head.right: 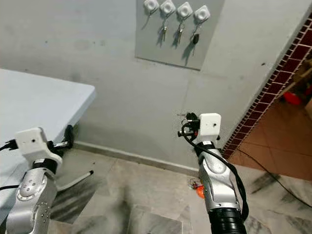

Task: Hang keys on a hook

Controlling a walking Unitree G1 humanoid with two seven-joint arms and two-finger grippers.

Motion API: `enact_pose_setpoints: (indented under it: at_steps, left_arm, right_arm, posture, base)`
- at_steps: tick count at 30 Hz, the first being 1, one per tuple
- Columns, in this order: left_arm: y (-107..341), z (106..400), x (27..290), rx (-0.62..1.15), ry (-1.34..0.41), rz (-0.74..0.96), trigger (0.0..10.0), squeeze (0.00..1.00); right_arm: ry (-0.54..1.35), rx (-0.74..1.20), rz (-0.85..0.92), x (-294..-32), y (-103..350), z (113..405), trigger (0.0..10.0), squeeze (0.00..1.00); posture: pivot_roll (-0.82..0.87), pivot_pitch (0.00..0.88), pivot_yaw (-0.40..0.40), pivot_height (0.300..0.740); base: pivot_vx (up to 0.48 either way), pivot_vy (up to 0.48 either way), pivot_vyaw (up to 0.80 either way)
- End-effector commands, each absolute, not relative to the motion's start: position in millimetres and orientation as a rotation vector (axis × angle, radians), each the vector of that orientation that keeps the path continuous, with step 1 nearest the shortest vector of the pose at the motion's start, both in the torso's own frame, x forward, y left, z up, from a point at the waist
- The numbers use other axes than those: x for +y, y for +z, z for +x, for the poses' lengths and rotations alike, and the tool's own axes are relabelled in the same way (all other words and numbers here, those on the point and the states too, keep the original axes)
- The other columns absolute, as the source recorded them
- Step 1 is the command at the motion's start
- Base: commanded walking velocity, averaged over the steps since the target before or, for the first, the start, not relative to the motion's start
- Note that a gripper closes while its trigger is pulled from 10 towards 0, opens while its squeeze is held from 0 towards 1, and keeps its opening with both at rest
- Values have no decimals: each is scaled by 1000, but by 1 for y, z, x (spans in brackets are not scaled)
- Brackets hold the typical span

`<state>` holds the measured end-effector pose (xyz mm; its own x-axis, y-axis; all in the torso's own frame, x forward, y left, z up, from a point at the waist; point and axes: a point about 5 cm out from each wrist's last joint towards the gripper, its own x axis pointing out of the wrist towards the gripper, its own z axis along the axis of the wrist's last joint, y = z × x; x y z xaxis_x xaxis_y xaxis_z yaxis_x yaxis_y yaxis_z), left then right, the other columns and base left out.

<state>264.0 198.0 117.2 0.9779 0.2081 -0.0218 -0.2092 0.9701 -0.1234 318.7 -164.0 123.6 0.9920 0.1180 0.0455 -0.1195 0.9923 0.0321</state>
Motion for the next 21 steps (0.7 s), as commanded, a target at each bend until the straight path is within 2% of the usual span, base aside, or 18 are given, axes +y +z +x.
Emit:
enact_pose_setpoints:
  at_steps: [1, 12, 15, 21]
  left_arm:
    - [121, 266, 192, 2, 193, -123, 10000, 0]
    - [122, 268, 188, 8, 170, -118, 10000, 0]
    - [123, 272, 187, 9, 139, -110, 10000, 0]
    - [125, 275, 186, 7, 126, -119, 10000, 0]
  right_arm:
    - [83, -52, 41, -172, 130, 320, 10000, 0]
    - [35, 0, 97, -174, 126, 319, 10000, 0]
    - [48, -41, 94, -174, 127, 312, 10000, 0]
    - [37, -38, 96, -176, 127, 309, 10000, 0]
  posture:
    - [10, 61, -65, 740]
    - [-5, 63, -42, 740]
    - [-26, 65, -16, 740]
    - [-28, 66, -12, 740]
  base:
    - [0, 0, 0]
    - [0, 0, 0]
    - [0, 0, 0]
    - [0, 0, 0]
